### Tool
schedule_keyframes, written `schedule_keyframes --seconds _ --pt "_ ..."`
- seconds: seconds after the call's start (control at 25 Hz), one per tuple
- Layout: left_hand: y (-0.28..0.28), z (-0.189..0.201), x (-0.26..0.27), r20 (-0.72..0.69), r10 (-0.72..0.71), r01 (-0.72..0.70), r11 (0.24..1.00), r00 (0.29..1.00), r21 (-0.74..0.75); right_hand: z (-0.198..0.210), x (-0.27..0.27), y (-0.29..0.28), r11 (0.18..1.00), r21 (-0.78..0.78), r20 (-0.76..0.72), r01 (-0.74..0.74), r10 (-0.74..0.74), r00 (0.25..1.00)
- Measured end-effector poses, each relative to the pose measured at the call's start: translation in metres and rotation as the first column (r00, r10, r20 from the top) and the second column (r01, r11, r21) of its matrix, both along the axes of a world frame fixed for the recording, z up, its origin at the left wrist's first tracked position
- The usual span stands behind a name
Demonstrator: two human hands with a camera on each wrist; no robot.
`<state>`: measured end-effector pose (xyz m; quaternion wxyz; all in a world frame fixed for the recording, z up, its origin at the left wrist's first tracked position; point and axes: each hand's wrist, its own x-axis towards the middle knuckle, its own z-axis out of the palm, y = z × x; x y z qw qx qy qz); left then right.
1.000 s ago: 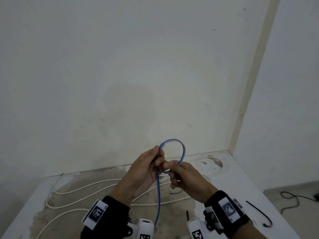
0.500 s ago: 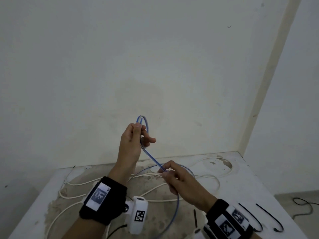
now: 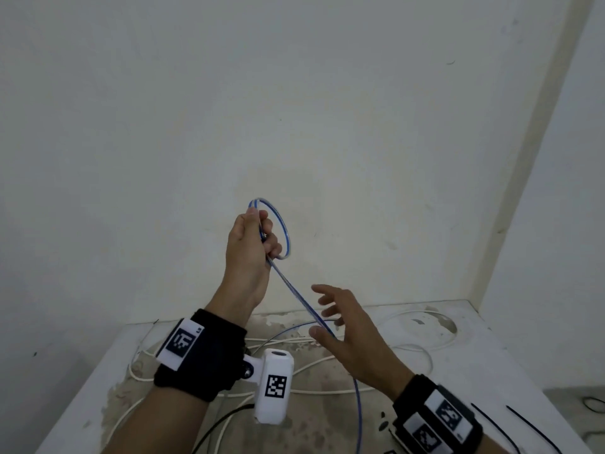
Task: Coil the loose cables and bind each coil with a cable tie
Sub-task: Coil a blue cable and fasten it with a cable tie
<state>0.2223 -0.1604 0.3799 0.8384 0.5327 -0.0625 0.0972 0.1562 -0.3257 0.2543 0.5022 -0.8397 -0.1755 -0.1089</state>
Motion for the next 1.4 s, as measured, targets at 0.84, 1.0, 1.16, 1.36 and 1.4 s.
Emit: schedule_keyframes --seconds 0.84,1.0,1.16,1.36,1.4 --pt "0.019 -0.026 -0.012 -0.291 -0.270 0.269 0.962 0.918 -0.044 -0.008 0.012 0.001 0.944 -0.175 -0.128 -0.279 0.259 0.957" --pt "0.027 -0.041 -0.016 -0.371 -0.308 0.333 0.943 0.876 0.004 -0.026 0.009 -0.029 0.841 -0.533 -0.075 -0.095 0.065 0.995" --pt "0.048 -0.040 -0.014 -0.337 -0.419 0.412 0.906 0.843 -0.094 -0.053 0.003 -0.062 0.758 -0.635 -0.395 -0.145 -0.158 0.905" --pt "0.070 -0.046 -0.019 -0.436 -0.479 0.527 0.850 0.762 -0.012 -0.061 0.003 -0.097 0.967 -0.030 -0.649 0.253 -0.211 0.731" --pt "0.066 -0.052 -0.021 -0.476 -0.482 0.552 0.833 0.736 0.011 -0.055 0.005 -0.098 0.945 0.038 -0.600 0.325 -0.238 0.764"
